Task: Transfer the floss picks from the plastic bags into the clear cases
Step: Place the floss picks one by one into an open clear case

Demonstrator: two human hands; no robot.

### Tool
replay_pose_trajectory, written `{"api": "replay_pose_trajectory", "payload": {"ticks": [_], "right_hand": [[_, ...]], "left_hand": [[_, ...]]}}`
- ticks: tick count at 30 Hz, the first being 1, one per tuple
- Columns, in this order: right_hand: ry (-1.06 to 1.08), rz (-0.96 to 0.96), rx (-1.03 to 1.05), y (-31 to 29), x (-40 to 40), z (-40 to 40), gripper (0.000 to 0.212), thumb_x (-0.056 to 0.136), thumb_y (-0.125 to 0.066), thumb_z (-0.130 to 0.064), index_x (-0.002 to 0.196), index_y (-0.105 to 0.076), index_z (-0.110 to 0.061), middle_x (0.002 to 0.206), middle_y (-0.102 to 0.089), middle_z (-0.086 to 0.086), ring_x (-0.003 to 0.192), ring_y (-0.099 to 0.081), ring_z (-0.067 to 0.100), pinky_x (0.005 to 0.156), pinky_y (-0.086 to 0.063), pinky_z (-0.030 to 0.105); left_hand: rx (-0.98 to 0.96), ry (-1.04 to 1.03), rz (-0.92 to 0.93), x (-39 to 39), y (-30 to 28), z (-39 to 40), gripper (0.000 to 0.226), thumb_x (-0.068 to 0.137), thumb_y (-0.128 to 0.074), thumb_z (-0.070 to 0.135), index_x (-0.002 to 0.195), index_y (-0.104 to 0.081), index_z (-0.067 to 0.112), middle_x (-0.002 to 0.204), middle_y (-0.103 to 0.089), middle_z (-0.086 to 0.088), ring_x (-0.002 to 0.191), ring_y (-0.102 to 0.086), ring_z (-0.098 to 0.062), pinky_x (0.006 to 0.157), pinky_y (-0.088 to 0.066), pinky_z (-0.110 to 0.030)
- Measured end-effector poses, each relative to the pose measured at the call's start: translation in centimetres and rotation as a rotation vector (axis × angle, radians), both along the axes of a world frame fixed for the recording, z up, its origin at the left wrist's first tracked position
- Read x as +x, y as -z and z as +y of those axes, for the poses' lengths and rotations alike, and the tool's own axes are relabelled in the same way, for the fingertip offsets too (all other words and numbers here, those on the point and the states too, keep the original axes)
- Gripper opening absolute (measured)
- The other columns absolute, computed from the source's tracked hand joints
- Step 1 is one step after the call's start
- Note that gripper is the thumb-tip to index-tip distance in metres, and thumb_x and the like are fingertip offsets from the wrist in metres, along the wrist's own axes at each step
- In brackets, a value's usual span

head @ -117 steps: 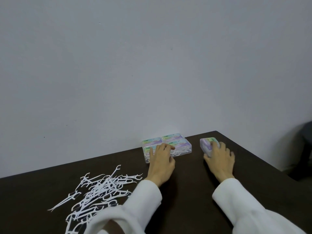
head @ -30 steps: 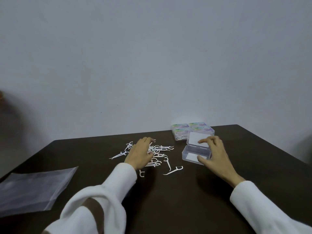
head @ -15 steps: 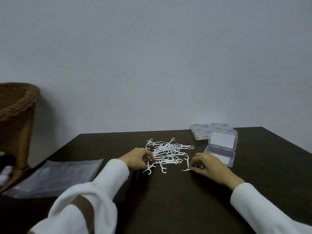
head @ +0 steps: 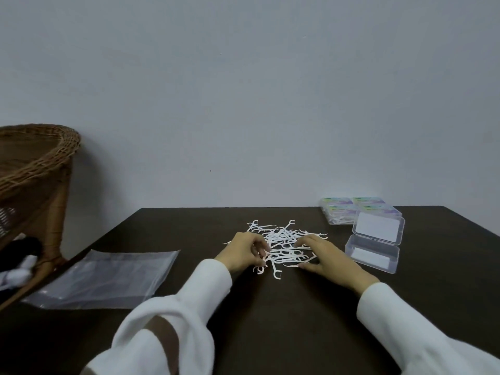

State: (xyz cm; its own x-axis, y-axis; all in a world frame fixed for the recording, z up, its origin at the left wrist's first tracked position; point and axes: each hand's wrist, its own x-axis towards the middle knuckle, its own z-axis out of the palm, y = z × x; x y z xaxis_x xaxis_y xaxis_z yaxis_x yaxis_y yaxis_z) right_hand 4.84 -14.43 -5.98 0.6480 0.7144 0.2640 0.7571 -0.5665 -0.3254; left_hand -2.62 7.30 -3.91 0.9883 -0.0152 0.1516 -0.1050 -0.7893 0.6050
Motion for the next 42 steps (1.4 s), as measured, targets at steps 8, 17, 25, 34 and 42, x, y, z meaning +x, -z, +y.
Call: {"api": "replay_pose_trajectory", "payload": {"ticks": [8,17,25,34,42], "right_hand": [[0.115,0.109,-0.171,-1.0,1.5,1.9,0.075,0.087,-0.056,-0.046,0.147,-0.018,-0.024,0.152,-0.028,-0.003,0.139,-0.029,0.015,0.110,-0.030,0.035],[0.046,-0.098,-0.143,-1.6,1.7,2.2,0.035,0.085,-0.061,-0.040,0.115,-0.058,-0.022,0.117,-0.062,-0.005,0.106,-0.057,0.014,0.093,-0.043,0.031],[0.061,-0.088,-0.081,-1.4,1.7,2.0,0.023,0.086,-0.061,-0.032,0.104,-0.062,-0.018,0.107,-0.066,0.001,0.101,-0.059,0.020,0.083,-0.047,0.034],[0.115,-0.048,-0.020,-1.4,1.8,0.3,0.022,0.090,-0.058,-0.023,0.111,-0.059,-0.017,0.111,-0.066,0.006,0.105,-0.061,0.021,0.090,-0.048,0.037],[0.153,0.034,0.135,-1.3,2.3,-1.2,0.021,0.088,-0.063,-0.023,0.106,-0.066,-0.014,0.087,-0.060,-0.004,0.080,-0.051,0.004,0.070,-0.035,0.015]], "left_hand": [[-0.032,-0.029,-0.054,0.4,0.8,-0.8,0.047,0.060,-0.088,0.034,0.100,-0.068,0.017,0.089,-0.063,0.003,0.074,-0.055,-0.005,0.071,-0.048,-0.016],[-0.157,-0.052,-0.079,1.7,1.0,-0.2,0.030,0.075,-0.078,0.014,0.103,-0.066,0.014,0.092,-0.065,0.003,0.083,-0.063,-0.012,0.077,-0.052,-0.016],[0.210,-0.167,0.055,1.9,1.2,-1.0,0.085,0.063,-0.076,0.060,0.133,-0.046,0.024,0.132,-0.043,0.004,0.125,-0.038,-0.012,0.106,-0.036,-0.036],[-0.043,-0.100,0.015,3.2,1.0,-0.7,0.049,0.077,-0.074,0.003,0.122,-0.055,0.012,0.108,-0.058,-0.002,0.089,-0.053,-0.010,0.072,-0.042,-0.009],[0.135,-0.114,0.023,3.5,1.8,-1.6,0.065,0.080,-0.071,0.043,0.136,-0.047,0.019,0.137,-0.049,0.001,0.125,-0.047,-0.016,0.106,-0.037,-0.033]]}}
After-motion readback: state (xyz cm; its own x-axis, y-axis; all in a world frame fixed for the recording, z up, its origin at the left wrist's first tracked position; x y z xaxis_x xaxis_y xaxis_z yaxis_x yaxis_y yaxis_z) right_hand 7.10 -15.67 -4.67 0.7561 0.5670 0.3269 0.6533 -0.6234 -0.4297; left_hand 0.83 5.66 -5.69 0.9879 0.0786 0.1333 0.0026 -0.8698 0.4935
